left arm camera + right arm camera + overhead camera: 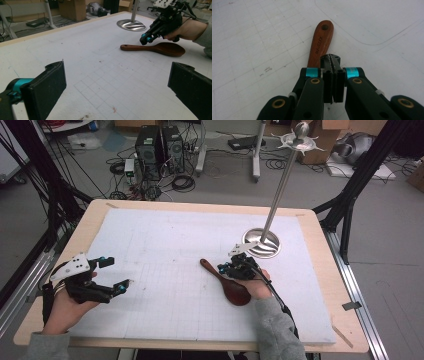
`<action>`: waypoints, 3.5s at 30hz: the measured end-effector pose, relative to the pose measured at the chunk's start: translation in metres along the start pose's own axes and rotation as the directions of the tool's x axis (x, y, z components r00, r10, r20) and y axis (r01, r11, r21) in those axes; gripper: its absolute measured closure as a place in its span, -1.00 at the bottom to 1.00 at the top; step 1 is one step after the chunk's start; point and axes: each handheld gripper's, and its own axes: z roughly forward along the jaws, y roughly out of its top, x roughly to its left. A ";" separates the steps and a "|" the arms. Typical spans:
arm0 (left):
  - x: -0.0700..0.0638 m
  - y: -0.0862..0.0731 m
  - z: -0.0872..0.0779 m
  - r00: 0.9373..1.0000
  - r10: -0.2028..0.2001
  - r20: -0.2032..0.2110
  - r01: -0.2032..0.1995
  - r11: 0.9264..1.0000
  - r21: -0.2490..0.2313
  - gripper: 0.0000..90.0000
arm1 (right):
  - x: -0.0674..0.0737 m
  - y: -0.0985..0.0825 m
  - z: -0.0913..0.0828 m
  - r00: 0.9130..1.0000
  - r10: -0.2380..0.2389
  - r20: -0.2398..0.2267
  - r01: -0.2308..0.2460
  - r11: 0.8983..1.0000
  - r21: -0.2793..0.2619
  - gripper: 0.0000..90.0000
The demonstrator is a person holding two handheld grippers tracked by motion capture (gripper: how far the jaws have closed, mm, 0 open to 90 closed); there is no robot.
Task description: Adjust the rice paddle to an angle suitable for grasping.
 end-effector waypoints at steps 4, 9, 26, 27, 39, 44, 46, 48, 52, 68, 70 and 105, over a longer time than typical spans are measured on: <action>0.001 -0.001 -0.002 1.000 -0.001 -0.006 0.001 1.000 0.001 -0.95 | -0.001 0.000 0.003 1.000 -0.003 -0.003 0.003 1.000 0.008 0.99; 0.001 -0.001 -0.002 1.000 -0.001 -0.009 0.001 1.000 0.006 -0.95 | -0.001 -0.001 0.003 1.000 -0.001 -0.006 0.001 1.000 0.008 0.99; 0.001 -0.005 -0.001 1.000 -0.006 -0.014 0.006 1.000 0.019 -0.95 | -0.001 -0.001 0.010 0.999 0.002 -0.033 -0.002 1.000 0.025 0.99; 0.001 -0.005 -0.001 1.000 -0.006 -0.014 0.006 1.000 0.019 -0.95 | -0.001 -0.001 0.010 0.999 0.002 -0.033 -0.002 1.000 0.025 0.99; 0.002 -0.005 -0.002 1.000 -0.004 -0.016 0.005 1.000 0.022 -0.95 | 0.000 0.000 0.009 1.000 -0.005 -0.030 0.006 0.999 0.034 0.99; 0.002 -0.006 -0.002 1.000 -0.008 -0.018 0.009 1.000 0.024 -0.95 | 0.000 0.001 0.010 1.000 -0.016 -0.027 0.017 0.999 0.038 0.99; 0.003 -0.006 -0.002 1.000 -0.009 -0.017 0.009 1.000 0.024 -0.95 | 0.000 0.001 0.010 1.000 -0.016 -0.026 0.017 0.999 0.038 0.99; 0.002 -0.007 -0.002 1.000 -0.008 -0.017 0.009 1.000 0.027 -0.95 | 0.000 0.001 0.010 1.000 -0.017 -0.024 0.018 0.999 0.037 0.99; 0.002 -0.007 -0.003 1.000 -0.010 -0.020 0.010 1.000 0.029 -0.95 | 0.000 0.002 0.010 1.000 -0.017 -0.025 0.018 0.999 0.039 0.99; 0.003 -0.011 -0.013 0.999 -0.019 -0.040 0.020 0.999 0.025 -0.95 | 0.009 0.013 0.019 0.997 -0.067 -0.032 0.069 0.995 0.072 0.99; 0.003 -0.011 -0.013 0.999 -0.019 -0.040 0.020 0.999 0.026 -0.95 | 0.011 0.015 0.020 0.997 -0.076 -0.033 0.078 0.994 0.080 0.99; 0.003 -0.010 -0.009 0.999 -0.016 -0.031 0.017 0.999 0.031 -0.95 | 0.021 0.024 0.006 0.996 -0.088 -0.024 0.089 0.995 0.038 0.37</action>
